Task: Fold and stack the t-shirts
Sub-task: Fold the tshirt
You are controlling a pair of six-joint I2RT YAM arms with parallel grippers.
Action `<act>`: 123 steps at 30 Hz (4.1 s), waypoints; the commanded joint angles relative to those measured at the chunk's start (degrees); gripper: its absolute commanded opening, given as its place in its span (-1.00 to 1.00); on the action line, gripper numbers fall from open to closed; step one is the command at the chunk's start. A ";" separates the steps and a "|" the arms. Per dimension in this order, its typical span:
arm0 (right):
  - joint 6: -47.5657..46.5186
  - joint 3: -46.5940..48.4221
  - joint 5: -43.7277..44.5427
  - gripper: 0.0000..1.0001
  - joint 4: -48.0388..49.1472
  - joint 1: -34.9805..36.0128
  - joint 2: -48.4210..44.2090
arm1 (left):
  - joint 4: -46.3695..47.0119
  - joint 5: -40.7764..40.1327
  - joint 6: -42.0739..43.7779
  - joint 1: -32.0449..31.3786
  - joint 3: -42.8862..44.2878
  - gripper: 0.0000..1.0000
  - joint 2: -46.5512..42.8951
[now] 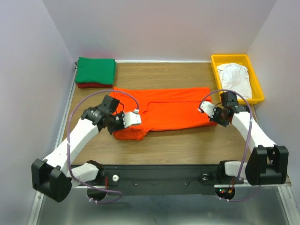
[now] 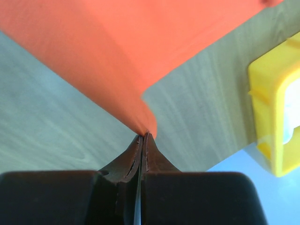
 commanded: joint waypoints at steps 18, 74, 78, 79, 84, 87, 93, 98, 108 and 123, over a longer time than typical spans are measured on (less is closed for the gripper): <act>-2.44 30.51 -2.54 -0.99 -0.59 -0.88 31.09 | -0.17 8.81 7.92 14.30 27.94 -1.00 29.97; 25.51 21.38 -10.99 -0.99 -1.64 -10.64 30.75 | 6.43 14.09 -3.85 30.92 3.52 -1.00 25.24; 23.75 20.41 -10.89 -0.99 -1.64 -10.64 30.75 | 2.92 16.01 -2.27 30.83 6.06 -1.00 24.89; 23.66 20.24 -10.98 -0.99 -1.73 -10.64 30.92 | 2.38 16.11 -1.84 30.74 6.68 -0.98 25.15; 22.44 20.67 -12.91 -0.54 -4.97 -10.55 31.45 | -1.66 15.85 2.38 30.39 8.26 -0.47 26.56; 21.82 22.25 -12.92 -0.03 -7.70 -10.64 29.53 | -3.33 15.93 3.44 30.48 10.27 -0.10 24.81; 22.86 26.47 -17.47 -0.01 -9.20 -10.64 25.56 | -1.59 18.21 -0.51 28.11 15.20 0.03 23.74; 22.26 32.53 -21.26 -0.03 -8.94 -10.64 28.54 | 5.62 17.87 -7.79 24.15 18.19 0.04 27.51; 19.54 40.18 -24.25 -0.03 -7.71 -10.29 37.16 | 11.51 16.37 -10.88 17.03 24.87 0.04 38.85; 16.63 38.17 -22.06 0.04 -4.90 -6.95 41.12 | 12.40 14.17 -10.45 15.09 25.23 -0.19 45.27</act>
